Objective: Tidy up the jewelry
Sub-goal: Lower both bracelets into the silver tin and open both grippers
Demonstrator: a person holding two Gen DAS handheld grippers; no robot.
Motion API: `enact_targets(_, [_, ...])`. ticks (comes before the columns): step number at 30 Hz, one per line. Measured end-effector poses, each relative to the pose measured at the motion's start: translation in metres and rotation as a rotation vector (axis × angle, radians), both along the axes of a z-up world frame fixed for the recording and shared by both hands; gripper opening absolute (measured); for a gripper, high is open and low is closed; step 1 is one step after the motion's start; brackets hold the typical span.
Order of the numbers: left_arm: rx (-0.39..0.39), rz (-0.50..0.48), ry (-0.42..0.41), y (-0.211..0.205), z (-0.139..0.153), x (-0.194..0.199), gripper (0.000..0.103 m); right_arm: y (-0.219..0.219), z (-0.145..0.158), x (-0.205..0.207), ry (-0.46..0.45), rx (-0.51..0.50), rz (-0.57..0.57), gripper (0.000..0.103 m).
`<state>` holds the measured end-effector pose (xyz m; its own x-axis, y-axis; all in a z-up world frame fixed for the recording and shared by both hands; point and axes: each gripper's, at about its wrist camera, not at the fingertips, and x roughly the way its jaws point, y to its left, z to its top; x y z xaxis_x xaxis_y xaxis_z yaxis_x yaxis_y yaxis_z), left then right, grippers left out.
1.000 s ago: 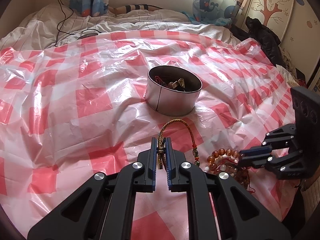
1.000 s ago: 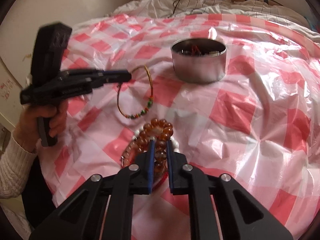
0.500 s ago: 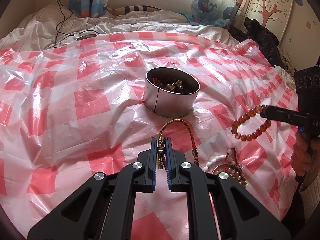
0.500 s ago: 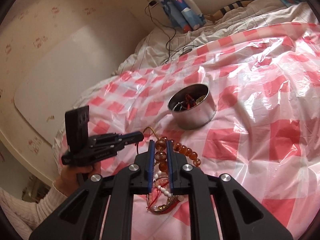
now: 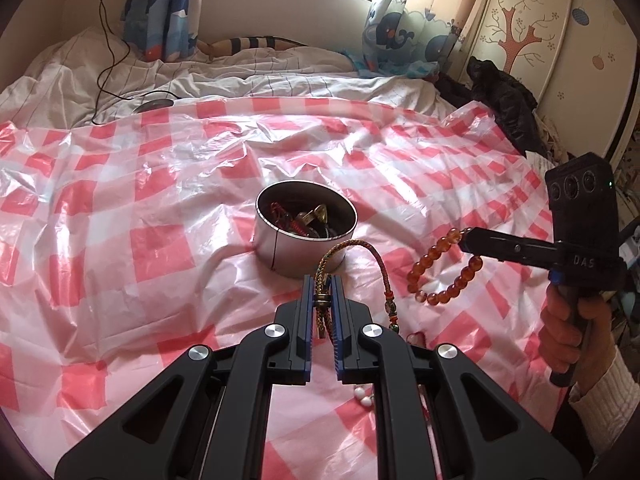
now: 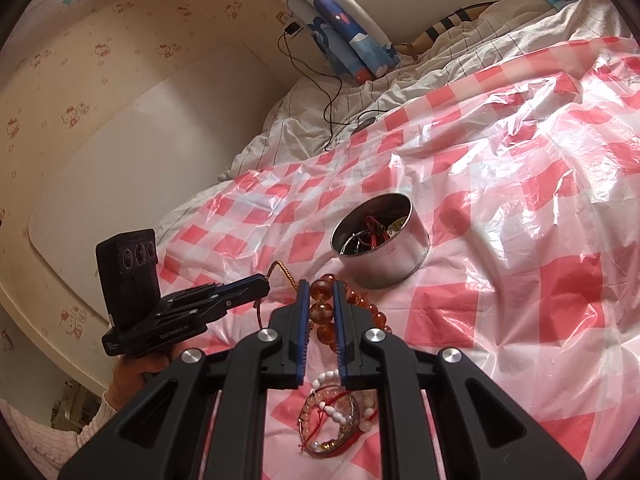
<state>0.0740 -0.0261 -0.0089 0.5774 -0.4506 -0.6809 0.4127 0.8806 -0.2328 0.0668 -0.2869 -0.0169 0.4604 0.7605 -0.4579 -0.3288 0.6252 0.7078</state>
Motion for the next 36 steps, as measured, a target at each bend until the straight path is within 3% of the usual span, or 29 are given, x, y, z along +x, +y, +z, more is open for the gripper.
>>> enact_targets(10, [-0.069, 0.014, 0.009, -0.008, 0.016, 0.059, 0.007, -0.012, 0.009, 0.01, -0.022, 0.056, -0.049, 0.012])
enact_targets(18, [-0.061, 0.046, 0.05, -0.017, -0.003, 0.102, 0.007, -0.02, 0.004, 0.011, -0.011, 0.058, -0.081, 0.012])
enact_targets(31, [0.136, 0.073, 0.053, -0.039, -0.035, 0.124, 0.008, -0.017, 0.007, 0.008, -0.022, 0.04, -0.08, 0.012])
enact_targets(36, [0.232, -0.018, 0.103, -0.054, -0.046, 0.126, 0.009, -0.013, 0.005, 0.008, -0.019, 0.027, -0.071, 0.012])
